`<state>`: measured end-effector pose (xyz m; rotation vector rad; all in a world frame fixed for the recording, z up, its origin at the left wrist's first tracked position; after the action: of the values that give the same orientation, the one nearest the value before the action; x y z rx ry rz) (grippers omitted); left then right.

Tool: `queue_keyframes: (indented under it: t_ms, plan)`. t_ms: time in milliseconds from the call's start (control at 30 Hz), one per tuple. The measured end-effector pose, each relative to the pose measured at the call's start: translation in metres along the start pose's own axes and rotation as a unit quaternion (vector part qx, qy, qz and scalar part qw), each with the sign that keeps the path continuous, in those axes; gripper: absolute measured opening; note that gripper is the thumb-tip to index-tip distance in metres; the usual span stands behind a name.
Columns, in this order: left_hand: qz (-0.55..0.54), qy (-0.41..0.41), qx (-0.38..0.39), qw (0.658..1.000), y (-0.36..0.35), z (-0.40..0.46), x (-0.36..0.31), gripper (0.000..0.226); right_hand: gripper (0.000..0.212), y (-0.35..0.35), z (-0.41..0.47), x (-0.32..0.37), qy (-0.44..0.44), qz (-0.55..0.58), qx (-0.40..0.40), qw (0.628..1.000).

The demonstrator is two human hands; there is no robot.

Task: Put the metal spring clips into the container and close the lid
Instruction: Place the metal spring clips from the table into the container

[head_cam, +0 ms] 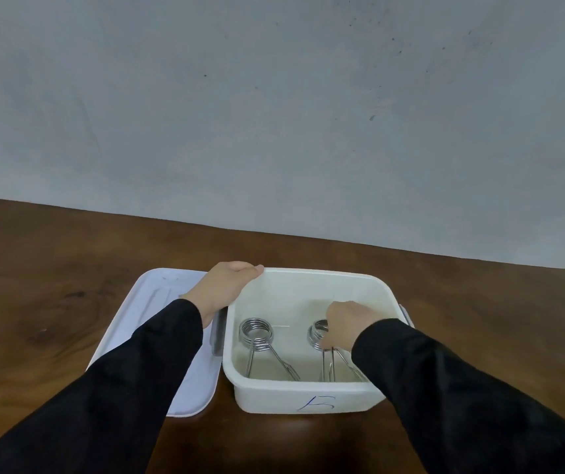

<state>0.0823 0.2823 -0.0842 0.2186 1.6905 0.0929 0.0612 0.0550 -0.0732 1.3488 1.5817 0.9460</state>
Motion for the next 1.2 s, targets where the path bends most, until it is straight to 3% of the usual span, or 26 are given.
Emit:
queue_keyframes:
  t_ms: [400,533,700,967,1033,1100,1200]
  plan:
    - [0.021,-0.012,-0.007,1.000,0.000,0.001,-0.004,0.044,0.032,-0.016,0.011,0.004,-0.015,0.011,0.005,1.000]
    - [0.023,-0.012,-0.007,1.000,-0.001,-0.002,-0.008,0.044,0.051,-0.017,0.012,0.001,-0.011,0.016,-0.004,1.000]
    - [0.029,-0.013,-0.007,0.999,-0.001,-0.004,-0.010,0.035,0.049,-0.015,0.012,-0.002,-0.015,0.011,-0.016,1.000]
    - [0.040,-0.006,0.005,0.999,-0.002,-0.006,-0.010,0.041,0.052,0.014,-0.009,-0.006,-0.006,0.069,-0.042,0.997]
    - [0.014,-0.011,-0.029,0.999,0.004,-0.009,-0.012,0.045,0.052,0.031,-0.022,-0.004,0.010,0.100,-0.052,0.994]
    - [-0.020,-0.021,-0.120,0.992,0.021,-0.018,-0.008,0.045,0.046,0.044,-0.038,0.002,0.036,0.144,-0.077,0.986]
    - [0.060,-0.050,-0.253,0.964,0.050,-0.050,0.000,0.033,0.036,0.047,-0.070,0.022,0.074,0.189,-0.109,0.973]
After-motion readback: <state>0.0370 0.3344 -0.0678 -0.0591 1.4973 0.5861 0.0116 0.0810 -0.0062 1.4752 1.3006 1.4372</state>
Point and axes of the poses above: each hand's wrist, its own z-axis towards the middle knuckle, its own y-axis out of the back of the hand, x = y × z, the point moved 8 cm from there along z, towards the middle knuckle, and after that the axes turned 7 degrees about -y, right-handed, at the moved point
